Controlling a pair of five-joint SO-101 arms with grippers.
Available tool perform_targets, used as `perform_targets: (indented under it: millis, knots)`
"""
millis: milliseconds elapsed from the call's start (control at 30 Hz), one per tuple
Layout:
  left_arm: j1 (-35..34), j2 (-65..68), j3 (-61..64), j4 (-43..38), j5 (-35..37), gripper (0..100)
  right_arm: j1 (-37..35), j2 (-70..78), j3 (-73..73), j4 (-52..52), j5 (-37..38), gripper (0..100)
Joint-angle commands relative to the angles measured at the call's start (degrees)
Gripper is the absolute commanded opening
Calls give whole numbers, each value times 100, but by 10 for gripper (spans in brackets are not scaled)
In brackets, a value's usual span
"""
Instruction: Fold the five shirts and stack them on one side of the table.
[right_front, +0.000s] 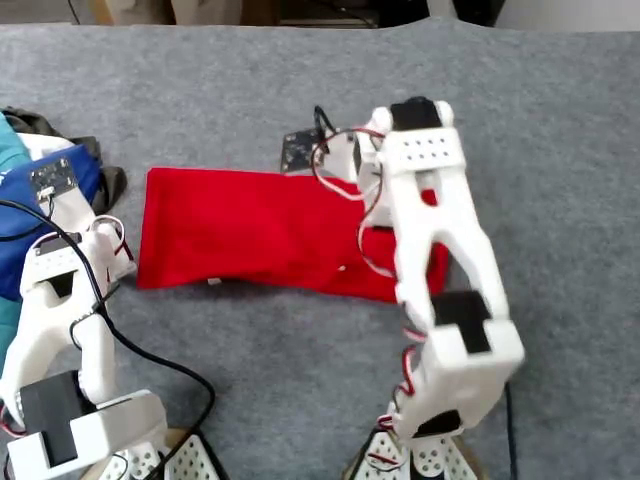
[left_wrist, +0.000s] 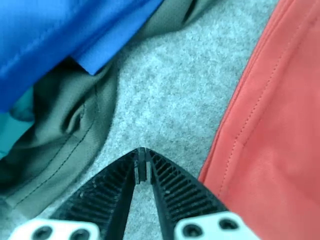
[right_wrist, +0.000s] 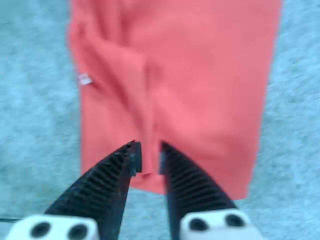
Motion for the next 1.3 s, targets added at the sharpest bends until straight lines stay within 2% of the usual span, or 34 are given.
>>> perform_targets:
  millis: [0, 200, 267, 400, 667, 1000, 1267]
  knots:
    - [0, 4, -220, 26, -44, 20, 22, -1165, 1033, 62, 26, 68]
    - [0, 4, -220, 26, -44, 20, -303, -2141, 3301, -941, -26, 46]
    - [0, 4, -220, 35, -44, 20, -356, -2202, 3635, -1275, -255, 5]
    - [0, -4, -220, 44, -18, 20, -505, -1859, 3820, -2004, -668, 4]
    - [9, -4, -220, 44, -18, 20, -1033, -629, 2835, -2470, -1310, 4]
    - [9, -4, -220, 44, -18, 20, -1042, 752, 1332, -2620, -1319, 4]
    - [9, -4, -220, 44, -18, 20, -1042, 1420, 954, -2637, -1310, 4]
